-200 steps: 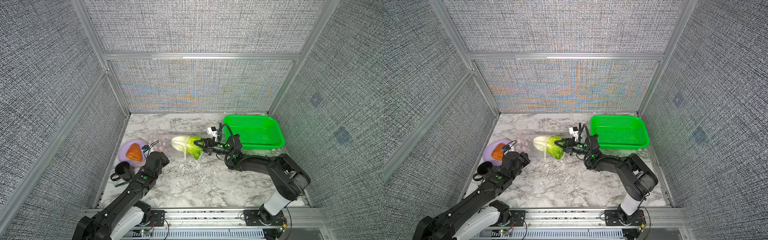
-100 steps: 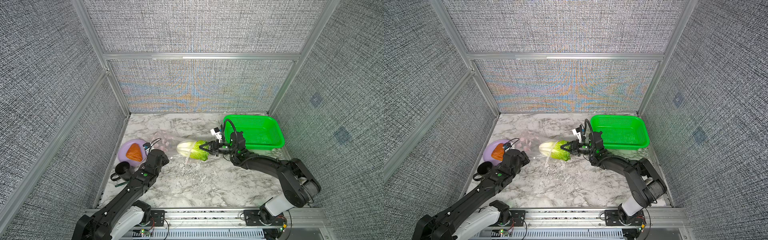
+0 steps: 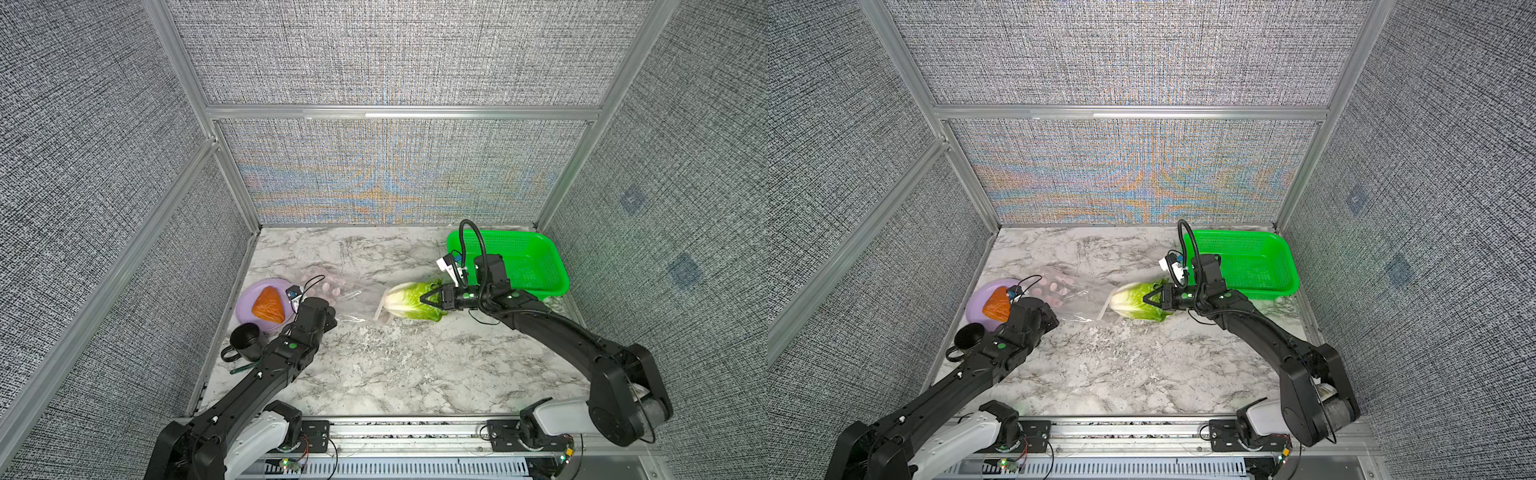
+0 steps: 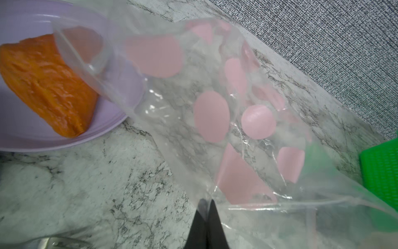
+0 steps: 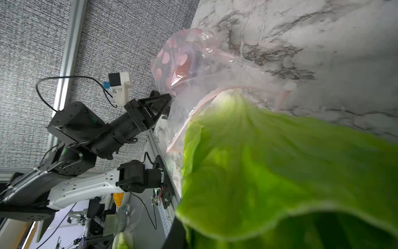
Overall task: Open the zip-top bag and take out the chinese cabbages
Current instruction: Pick up the Chinese cabbage from the zipper food storage bag, then place the Chinese cabbage in the basket.
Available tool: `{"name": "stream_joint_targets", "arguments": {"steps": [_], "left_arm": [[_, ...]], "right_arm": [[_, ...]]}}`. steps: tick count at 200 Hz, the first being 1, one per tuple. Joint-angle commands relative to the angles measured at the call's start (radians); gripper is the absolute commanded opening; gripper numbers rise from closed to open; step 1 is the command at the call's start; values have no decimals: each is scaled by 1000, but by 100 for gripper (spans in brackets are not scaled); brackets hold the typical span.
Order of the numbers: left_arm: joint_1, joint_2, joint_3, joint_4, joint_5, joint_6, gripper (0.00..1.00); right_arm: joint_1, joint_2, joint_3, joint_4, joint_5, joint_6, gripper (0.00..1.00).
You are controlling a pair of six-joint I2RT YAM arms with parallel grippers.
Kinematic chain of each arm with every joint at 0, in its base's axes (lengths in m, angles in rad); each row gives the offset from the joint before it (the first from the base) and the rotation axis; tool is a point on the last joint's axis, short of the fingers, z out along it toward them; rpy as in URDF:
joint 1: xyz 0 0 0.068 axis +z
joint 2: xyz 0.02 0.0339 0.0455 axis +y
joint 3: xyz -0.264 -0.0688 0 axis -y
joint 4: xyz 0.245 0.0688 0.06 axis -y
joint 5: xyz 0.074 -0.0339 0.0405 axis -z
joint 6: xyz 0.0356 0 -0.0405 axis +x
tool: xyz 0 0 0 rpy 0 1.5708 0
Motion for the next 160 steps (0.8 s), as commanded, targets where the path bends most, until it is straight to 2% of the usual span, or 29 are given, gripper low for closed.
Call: {"name": "stream_joint_targets", "arguments": {"steps": [1,50,77,114,141,144,149,160], "left_arm": [[0,22,25,19,-7,7,0],[0,86,87,21,46,14,0],[1,109,110,19,60,7,0],[0,133,172,-18,101,60,46],[1,146,211,-36,118,94,59],[1,148,215,-37,120,96,62],[1,149,220,-38,122,101,73],[-1,156,235,-40,131,113,77]], "right_arm": [[-31,-33,4,-165,46,-174,0],[-187,-171,7,-172,27,-187,0],[-290,-152,41,-45,-95,-122,0],[-450,-8,163,32,-211,-102,0],[-559,71,261,61,-227,-65,0],[-569,78,274,60,-223,-66,0],[-586,92,293,54,-220,-67,0],[-617,128,349,8,-213,-87,0]]}}
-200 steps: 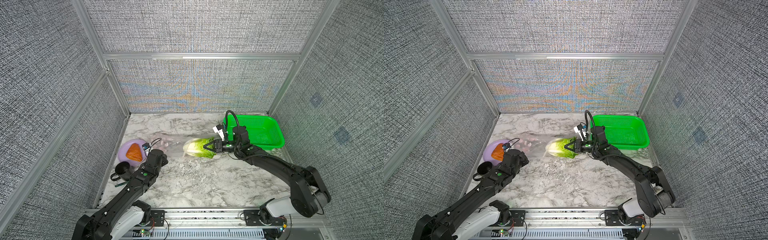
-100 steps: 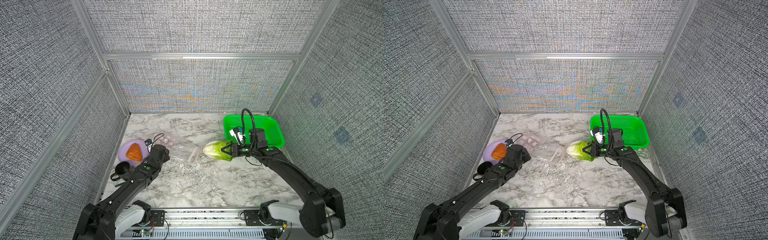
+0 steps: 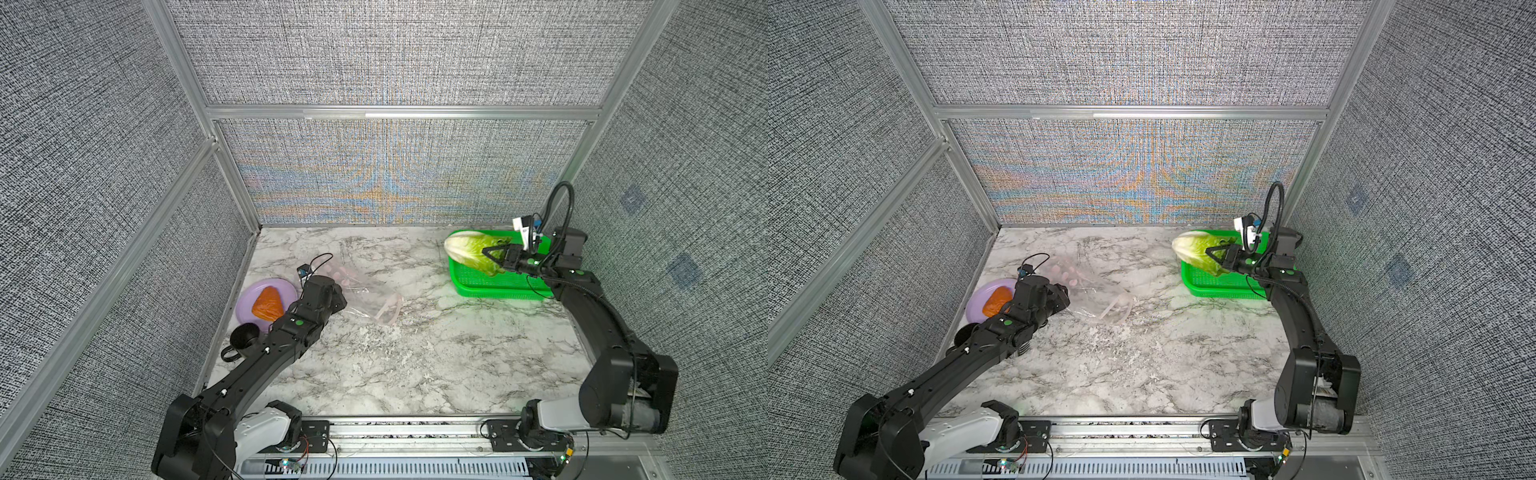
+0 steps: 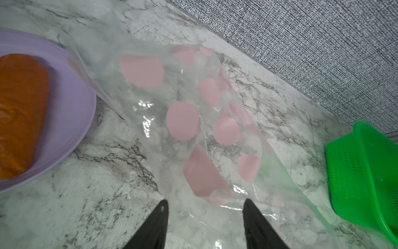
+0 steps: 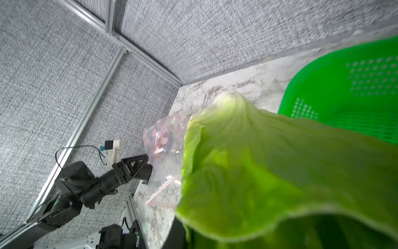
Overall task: Open the zip-top bag and take out the chinese cabbages
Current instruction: Place the Chinese cabbage in the basket.
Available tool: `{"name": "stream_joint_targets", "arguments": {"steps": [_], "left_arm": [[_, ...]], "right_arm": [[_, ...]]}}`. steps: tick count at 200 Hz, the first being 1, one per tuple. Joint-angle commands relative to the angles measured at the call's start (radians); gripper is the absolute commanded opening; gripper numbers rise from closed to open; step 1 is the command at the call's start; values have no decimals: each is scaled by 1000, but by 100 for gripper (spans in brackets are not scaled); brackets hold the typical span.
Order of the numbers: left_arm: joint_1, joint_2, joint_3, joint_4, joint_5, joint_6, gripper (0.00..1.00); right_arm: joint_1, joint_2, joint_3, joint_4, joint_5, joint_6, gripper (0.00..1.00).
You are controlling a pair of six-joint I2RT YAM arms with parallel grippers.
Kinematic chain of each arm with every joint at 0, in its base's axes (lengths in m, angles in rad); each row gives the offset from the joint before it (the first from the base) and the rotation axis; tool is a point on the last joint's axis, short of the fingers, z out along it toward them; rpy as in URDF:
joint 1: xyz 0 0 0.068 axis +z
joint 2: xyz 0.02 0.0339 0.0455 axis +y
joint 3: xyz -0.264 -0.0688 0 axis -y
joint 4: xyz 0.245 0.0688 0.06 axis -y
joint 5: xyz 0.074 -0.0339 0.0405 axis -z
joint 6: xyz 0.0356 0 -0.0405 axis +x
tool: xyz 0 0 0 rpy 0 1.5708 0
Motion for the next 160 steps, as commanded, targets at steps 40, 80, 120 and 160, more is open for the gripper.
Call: {"name": "stream_joint_targets", "arguments": {"steps": [40,80,120,160], "left_arm": [[0,49,91,-30,124,112,100],[0,84,121,-15,206,156,100],[-1,107,149,-11,257,209,99],[0,94,148,-7,273,248,98]], "right_arm": [[-94,141,204,-224,37,-170,0],[-97,173,164,-241,111,-182,0],[-95,281,219,-266,131,-178,0],[-83,382,280,-315,120,-188,0]]}}
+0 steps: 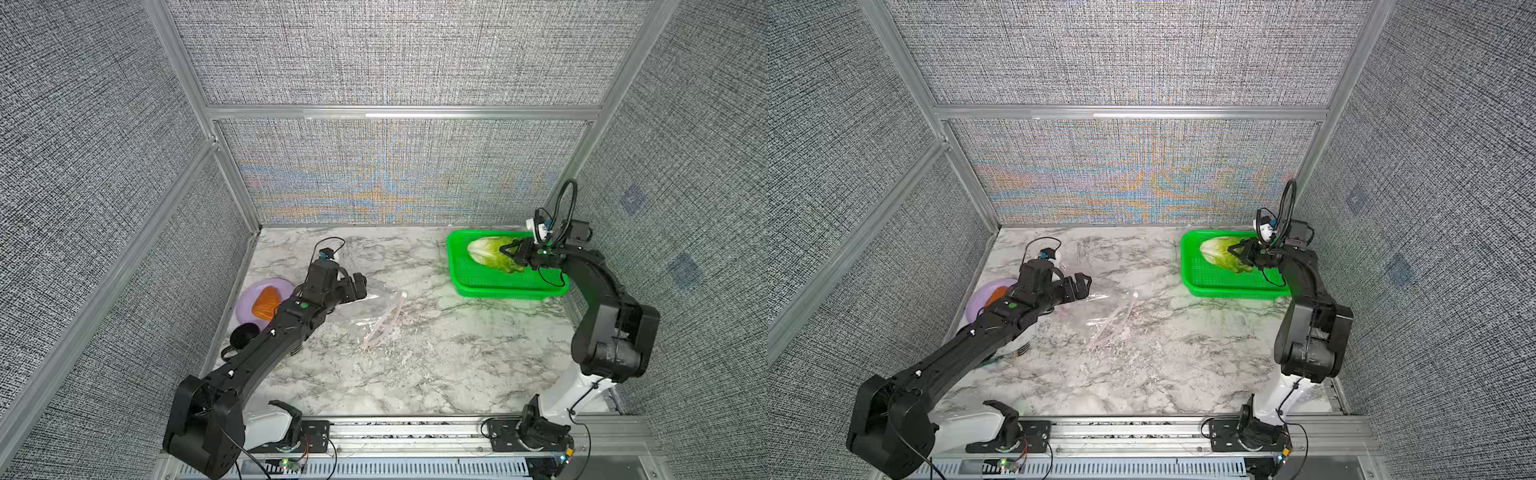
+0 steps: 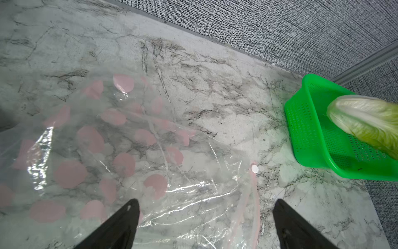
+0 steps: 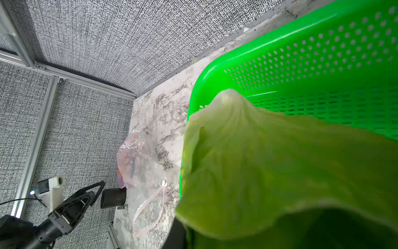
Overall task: Open the zip-top bag and take out the chinese cabbages
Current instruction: Place the Chinese cabbage in the basket.
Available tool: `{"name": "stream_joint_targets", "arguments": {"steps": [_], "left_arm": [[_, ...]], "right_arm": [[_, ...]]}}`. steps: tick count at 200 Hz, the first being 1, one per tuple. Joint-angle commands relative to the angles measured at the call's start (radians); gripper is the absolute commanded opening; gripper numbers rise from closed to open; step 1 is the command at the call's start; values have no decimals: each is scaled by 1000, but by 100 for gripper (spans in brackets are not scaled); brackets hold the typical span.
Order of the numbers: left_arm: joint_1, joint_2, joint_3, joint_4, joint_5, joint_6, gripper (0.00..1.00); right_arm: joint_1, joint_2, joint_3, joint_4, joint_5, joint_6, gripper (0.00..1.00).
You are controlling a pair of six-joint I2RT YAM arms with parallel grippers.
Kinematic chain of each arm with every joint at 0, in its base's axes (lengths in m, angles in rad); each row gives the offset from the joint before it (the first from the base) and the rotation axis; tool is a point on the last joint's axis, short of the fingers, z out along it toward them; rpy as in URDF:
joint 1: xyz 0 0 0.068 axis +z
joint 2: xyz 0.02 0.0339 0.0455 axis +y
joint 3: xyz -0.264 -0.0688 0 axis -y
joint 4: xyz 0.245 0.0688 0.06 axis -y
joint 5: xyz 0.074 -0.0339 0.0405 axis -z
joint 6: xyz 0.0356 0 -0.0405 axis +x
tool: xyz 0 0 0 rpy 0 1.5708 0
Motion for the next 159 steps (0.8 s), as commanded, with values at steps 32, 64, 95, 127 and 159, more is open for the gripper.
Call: {"name": "stream_joint_targets", "arguments": {"steps": [32,64,95,127,159], "left_arm": [[1,-28,-4,12,33,71,98],[-1,-38,-15,2,36,83,98],[-1,-39,-25,-2,37,88,97],[0,-31,-27,2,47,89,97],[0,0,-15,12,95,101,97]], "right_arm": [[36,112,66,-94,-19,-73,0],[56,194,143,-135,43,-82,8],[59,241,209,-100,85,-45,42],[58,305,311,-97,120,-21,61],[59,326,372,-104,175,-29,76]]}}
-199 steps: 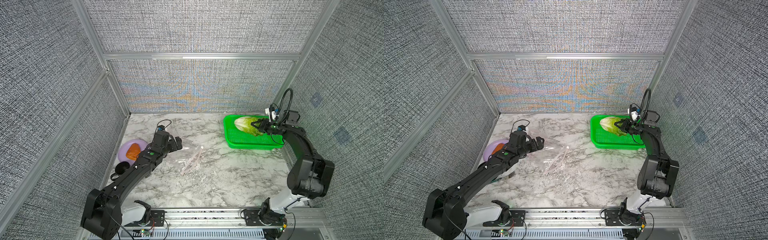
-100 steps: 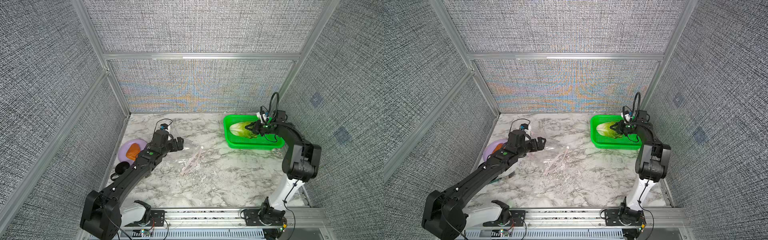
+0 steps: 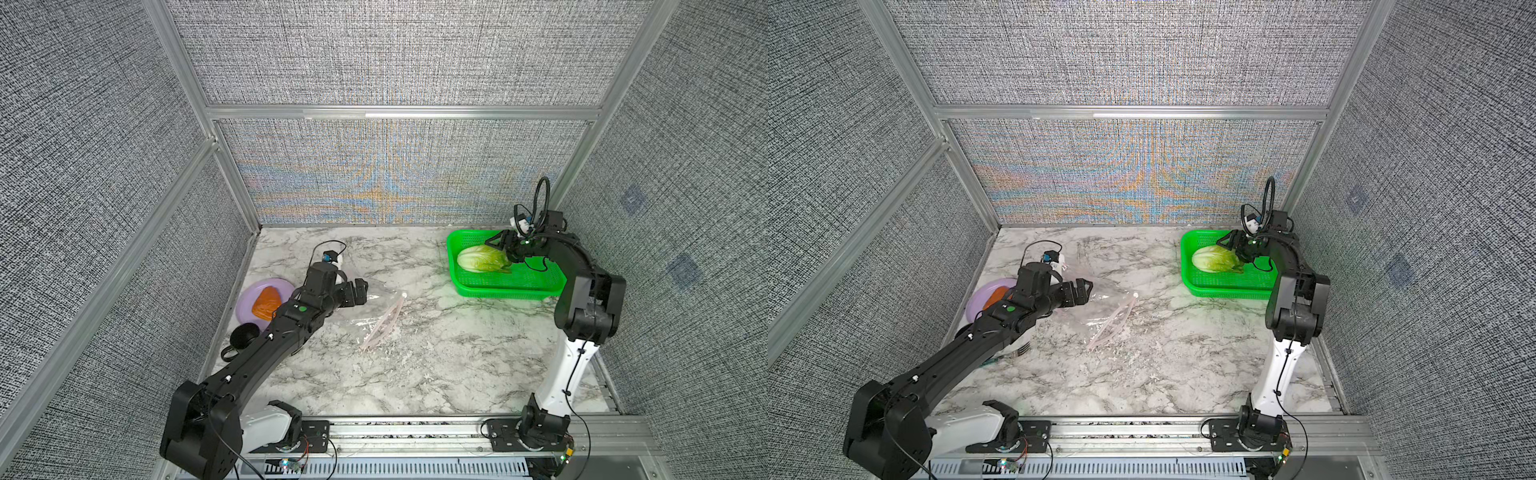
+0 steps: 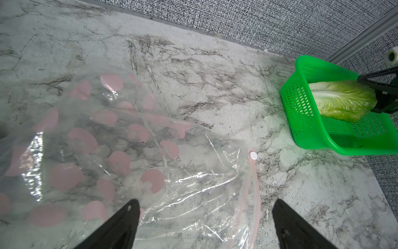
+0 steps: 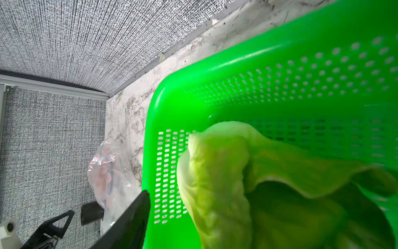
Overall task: Open the zip-top bag and take out the chinese cabbages
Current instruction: Place the Chinese cabbage in the basket, then reset both arms
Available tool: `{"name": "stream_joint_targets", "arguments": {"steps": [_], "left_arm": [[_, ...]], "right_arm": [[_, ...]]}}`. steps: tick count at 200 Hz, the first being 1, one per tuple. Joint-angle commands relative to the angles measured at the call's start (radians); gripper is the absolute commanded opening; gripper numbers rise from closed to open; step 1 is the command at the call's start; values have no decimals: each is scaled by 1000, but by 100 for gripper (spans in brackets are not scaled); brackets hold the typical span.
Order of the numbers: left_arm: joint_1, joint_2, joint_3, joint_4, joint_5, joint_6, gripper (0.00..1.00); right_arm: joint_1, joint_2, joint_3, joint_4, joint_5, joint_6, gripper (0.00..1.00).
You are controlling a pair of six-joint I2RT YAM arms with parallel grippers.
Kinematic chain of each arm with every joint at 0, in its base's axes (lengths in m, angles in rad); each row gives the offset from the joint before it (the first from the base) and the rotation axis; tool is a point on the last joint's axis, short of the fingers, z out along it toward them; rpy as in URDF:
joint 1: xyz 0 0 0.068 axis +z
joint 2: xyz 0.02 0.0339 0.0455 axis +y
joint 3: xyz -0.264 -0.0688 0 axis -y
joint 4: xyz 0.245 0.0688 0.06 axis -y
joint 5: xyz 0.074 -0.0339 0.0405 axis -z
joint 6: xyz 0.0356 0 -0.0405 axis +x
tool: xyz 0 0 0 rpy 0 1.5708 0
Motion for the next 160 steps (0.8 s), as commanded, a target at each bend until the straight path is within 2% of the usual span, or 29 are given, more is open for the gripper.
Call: {"name": "stream_joint_targets", "arguments": {"steps": [1,34,57,75,100,134,160], "left_arm": [[0,15,12,16,43,20,97],[0,36,45,3,55,33,98],[0,64,95,-38,92,51,100],[-2,63,106,-41,102,59,100],[-1,27,105,-59,81,74,100],[-1,-23,104,-106,77,99,100],[-2,-81,75,-111,47,108,100]], "right_arm": [[2,1,29,14,55,-13,76],[2,-59,3,11,212,-28,80],[-11,-184,-171,154,350,26,80],[-36,-286,-332,323,378,92,80],[-44,-394,-454,450,440,116,81],[-40,-508,-586,612,429,80,81],[-29,-566,-671,733,283,55,83]]}}
